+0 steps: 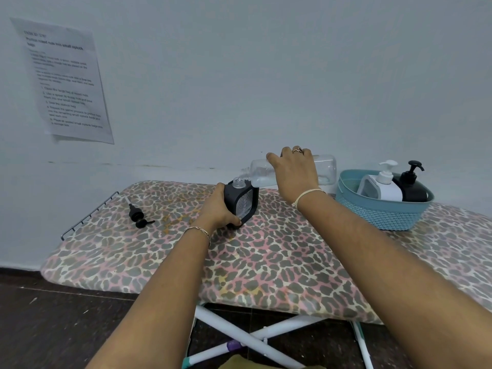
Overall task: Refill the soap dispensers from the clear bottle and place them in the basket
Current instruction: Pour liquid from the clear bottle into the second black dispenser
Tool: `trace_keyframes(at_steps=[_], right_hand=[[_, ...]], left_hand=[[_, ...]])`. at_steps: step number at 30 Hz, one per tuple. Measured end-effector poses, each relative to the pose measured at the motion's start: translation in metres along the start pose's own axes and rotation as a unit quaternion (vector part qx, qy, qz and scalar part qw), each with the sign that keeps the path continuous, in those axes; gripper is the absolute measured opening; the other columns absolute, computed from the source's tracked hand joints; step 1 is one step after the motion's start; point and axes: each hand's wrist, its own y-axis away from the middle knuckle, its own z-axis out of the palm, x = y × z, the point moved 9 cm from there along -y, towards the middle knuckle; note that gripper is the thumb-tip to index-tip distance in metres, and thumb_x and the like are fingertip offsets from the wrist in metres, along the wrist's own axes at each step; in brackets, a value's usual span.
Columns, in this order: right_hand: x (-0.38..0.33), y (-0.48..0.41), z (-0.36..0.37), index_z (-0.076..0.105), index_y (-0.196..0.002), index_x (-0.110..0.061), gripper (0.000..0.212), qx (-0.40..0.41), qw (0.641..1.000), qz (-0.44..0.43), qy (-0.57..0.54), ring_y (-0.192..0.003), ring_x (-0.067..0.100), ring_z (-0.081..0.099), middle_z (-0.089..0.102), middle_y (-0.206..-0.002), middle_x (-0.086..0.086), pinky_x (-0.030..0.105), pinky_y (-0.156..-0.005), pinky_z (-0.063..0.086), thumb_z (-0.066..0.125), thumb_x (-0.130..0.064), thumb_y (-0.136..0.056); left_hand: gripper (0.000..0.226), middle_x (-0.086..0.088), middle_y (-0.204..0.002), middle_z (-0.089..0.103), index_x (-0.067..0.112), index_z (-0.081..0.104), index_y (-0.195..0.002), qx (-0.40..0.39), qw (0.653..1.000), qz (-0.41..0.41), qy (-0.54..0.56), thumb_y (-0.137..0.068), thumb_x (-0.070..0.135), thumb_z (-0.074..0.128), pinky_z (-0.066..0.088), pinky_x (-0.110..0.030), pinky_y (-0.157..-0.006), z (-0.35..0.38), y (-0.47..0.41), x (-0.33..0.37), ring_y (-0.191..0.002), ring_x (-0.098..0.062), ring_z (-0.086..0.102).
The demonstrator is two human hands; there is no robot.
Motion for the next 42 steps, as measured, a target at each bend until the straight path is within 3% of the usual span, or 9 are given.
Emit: trace_keyframes(at_steps=[42], right_hand=[[-0.0015, -0.0020, -0.0041, 0.046, -0.127, -0.021, 0.051, -0.005, 1.000, -0.006, 0.010, -0.106, 0.029, 0.052, 0.055, -0.111, 0.009, 0.037, -0.092, 0.036, 0.059, -0.008, -0.079]], left_hand=[[0.076, -0.008, -0.111, 0.055, 0.016, 0.038, -0.111, 0.003, 1.000, 0.000, 0.022, -0.054, 0.002, 0.086, 0.053, -0.050, -0.084, 0.0016, -0.0017, -0.0042, -0.100, -0.032, 0.058]])
